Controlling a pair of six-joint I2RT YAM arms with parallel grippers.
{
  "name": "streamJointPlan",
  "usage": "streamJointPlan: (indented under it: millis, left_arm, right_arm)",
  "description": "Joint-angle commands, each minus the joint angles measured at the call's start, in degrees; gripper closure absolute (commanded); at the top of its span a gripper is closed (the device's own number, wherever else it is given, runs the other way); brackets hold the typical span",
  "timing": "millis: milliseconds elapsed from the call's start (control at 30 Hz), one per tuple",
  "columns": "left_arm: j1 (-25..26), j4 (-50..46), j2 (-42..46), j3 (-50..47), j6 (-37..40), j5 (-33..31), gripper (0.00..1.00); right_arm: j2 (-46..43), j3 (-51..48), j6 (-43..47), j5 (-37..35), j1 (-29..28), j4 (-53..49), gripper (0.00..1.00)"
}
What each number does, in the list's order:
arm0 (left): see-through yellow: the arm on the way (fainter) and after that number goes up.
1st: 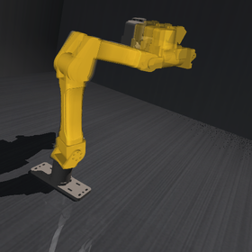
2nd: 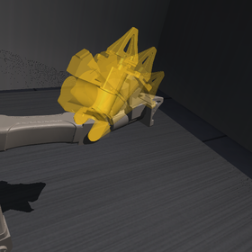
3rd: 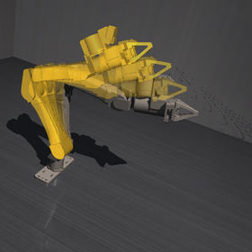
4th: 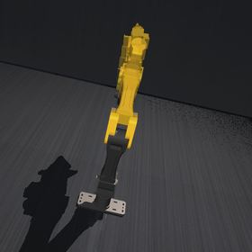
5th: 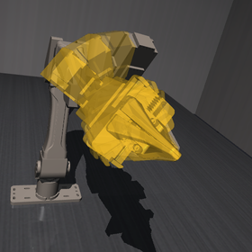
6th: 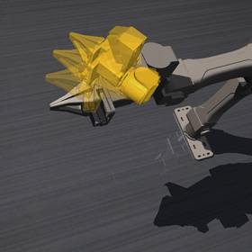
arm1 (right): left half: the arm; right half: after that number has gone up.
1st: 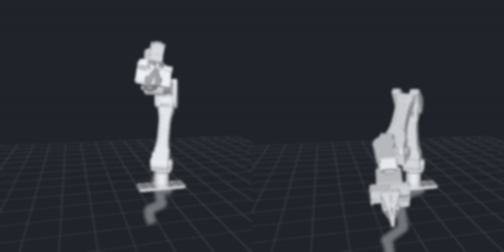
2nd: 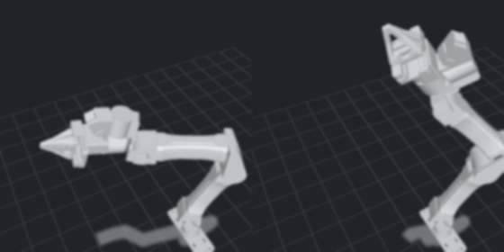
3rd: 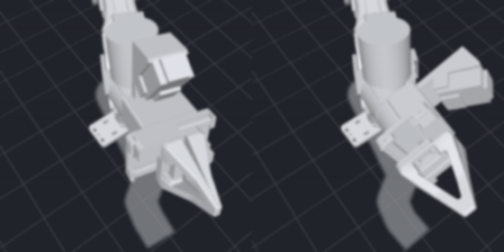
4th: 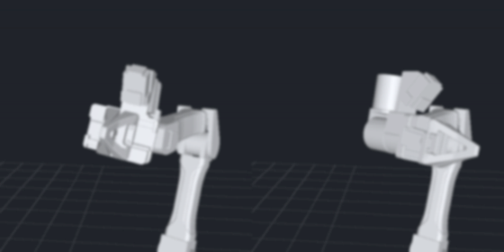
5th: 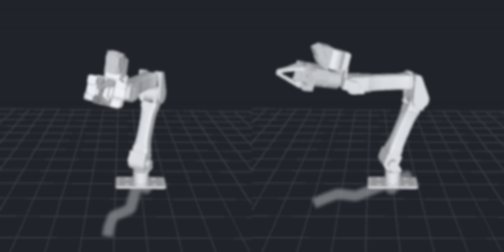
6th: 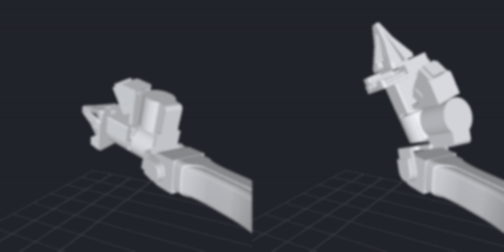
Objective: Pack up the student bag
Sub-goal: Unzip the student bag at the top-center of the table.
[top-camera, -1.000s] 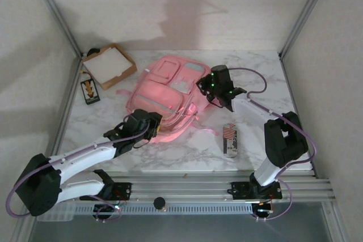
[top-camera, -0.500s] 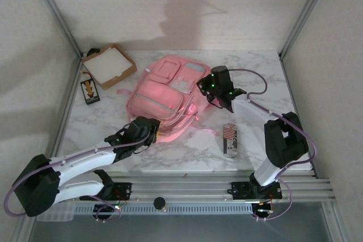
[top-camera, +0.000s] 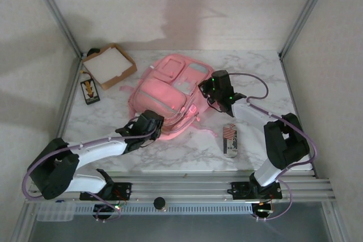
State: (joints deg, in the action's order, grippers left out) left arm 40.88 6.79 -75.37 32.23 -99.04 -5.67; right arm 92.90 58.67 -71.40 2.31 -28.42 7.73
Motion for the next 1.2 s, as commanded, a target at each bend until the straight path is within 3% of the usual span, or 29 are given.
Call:
streamJointPlan:
  millis: [0, 167, 333, 500, 567, 700, 767, 900, 1000, 1167]
  left_arm:
    - [-0.6, 3.3, 0.0, 0.8, -1.3, -3.4, 0.8]
    - [-2.1, 1.8, 2.2, 0.5, -0.5, -5.1, 0.99]
    - [-5.3, 1.7, 5.6, 0.3, 1.1, -2.3, 1.0]
    - [-9.0, 1.9, 8.7, 0.0, 2.3, 2.8, 1.0]
    - [-10.2, 3.2, 9.2, -0.3, 1.6, 5.0, 1.0]
    - [-10.9, 3.9, 9.8, 1.0, 1.2, 7.2, 1.0]
    - [-10.9, 3.5, 10.1, 1.3, 0.8, 7.5, 1.0]
    - [-10.9, 3.8, 10.3, 1.4, 0.7, 7.4, 1.0]
    - [-10.8, 3.7, 10.5, 1.9, 0.8, 7.2, 1.0]
    - [-10.6, 1.7, 10.8, 3.1, 1.9, 6.3, 1.0]
  right_arm:
    - [-3.8, -0.1, -1.0, -0.3, -0.5, 2.8, 1.0]
    - [-4.6, -1.2, 0.0, -0.3, -0.2, 2.6, 1.0]
    - [-5.9, -0.9, 8.0, 1.0, 0.4, -2.1, 0.99]
    - [-11.1, -2.8, 23.6, 3.3, 1.3, -6.7, 0.68]
    - [-13.5, -3.2, 28.4, 2.4, 1.3, -10.6, 0.59]
    - [-17.2, -3.1, 41.8, 8.7, -0.4, -13.9, 0.44]
    - [-16.2, -0.4, 47.3, 11.7, -2.3, -19.4, 0.43]
    - [-11.2, 5.6, 54.5, 8.4, -10.6, -30.5, 0.45]
    - [-8.3, 6.7, 55.5, 4.0, -16.6, -33.7, 0.49]
    - [-3.1, 9.6, 54.8, -2.7, -19.1, -36.2, 0.58]
